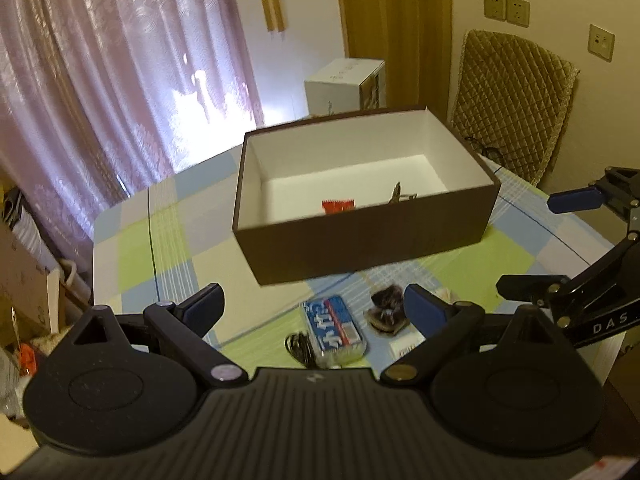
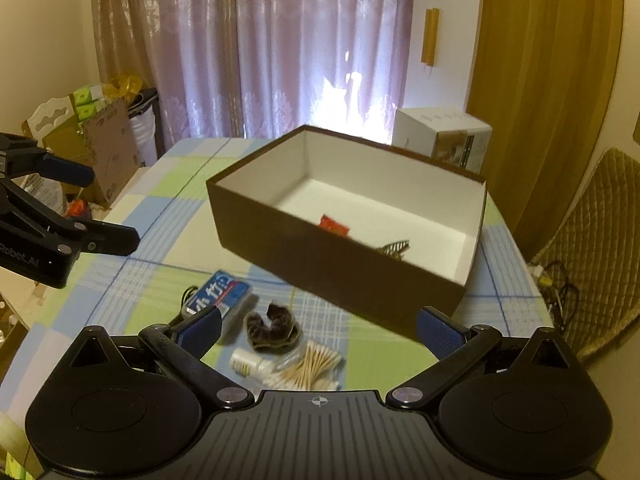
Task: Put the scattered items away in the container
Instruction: 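Withdraw both tools from the box back toward the remaining items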
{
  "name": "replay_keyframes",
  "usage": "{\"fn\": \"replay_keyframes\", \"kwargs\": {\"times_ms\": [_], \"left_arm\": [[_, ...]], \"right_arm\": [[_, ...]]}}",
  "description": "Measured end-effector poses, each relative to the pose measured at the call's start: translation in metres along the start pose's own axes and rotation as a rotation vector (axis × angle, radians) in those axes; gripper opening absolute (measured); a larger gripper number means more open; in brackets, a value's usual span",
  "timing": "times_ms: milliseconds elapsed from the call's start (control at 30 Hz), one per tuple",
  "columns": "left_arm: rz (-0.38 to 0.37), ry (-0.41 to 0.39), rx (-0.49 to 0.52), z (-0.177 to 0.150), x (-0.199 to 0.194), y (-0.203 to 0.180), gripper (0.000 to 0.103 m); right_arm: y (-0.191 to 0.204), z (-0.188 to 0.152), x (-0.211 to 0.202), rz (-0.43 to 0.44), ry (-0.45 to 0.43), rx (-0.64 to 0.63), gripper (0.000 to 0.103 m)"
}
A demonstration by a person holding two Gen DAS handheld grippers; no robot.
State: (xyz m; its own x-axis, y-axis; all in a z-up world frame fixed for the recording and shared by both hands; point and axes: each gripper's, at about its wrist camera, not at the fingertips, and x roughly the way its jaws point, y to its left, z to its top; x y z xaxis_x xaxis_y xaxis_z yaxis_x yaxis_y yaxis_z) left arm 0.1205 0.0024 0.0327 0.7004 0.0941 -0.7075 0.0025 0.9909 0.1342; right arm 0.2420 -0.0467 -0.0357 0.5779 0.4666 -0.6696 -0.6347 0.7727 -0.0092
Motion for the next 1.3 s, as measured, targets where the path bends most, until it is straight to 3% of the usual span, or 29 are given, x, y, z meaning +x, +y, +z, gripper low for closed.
{"fn": "replay_keyframes", "kwargs": {"times_ms": [600, 1300], "left_arm": [[-0.036, 0.093, -0.046, -0.069, 0.007, -0.006, 0.094], [-0.114, 0.158, 0.032, -0.098, 0.055, -0.020, 0.085]], "right_arm": [[-0.003, -0.044, 0.007, 0.042, 0.099, 0.043, 0.101], [-0.013, -0.067, 0.028, 0.058, 0.182, 0.038, 0.101]]}}
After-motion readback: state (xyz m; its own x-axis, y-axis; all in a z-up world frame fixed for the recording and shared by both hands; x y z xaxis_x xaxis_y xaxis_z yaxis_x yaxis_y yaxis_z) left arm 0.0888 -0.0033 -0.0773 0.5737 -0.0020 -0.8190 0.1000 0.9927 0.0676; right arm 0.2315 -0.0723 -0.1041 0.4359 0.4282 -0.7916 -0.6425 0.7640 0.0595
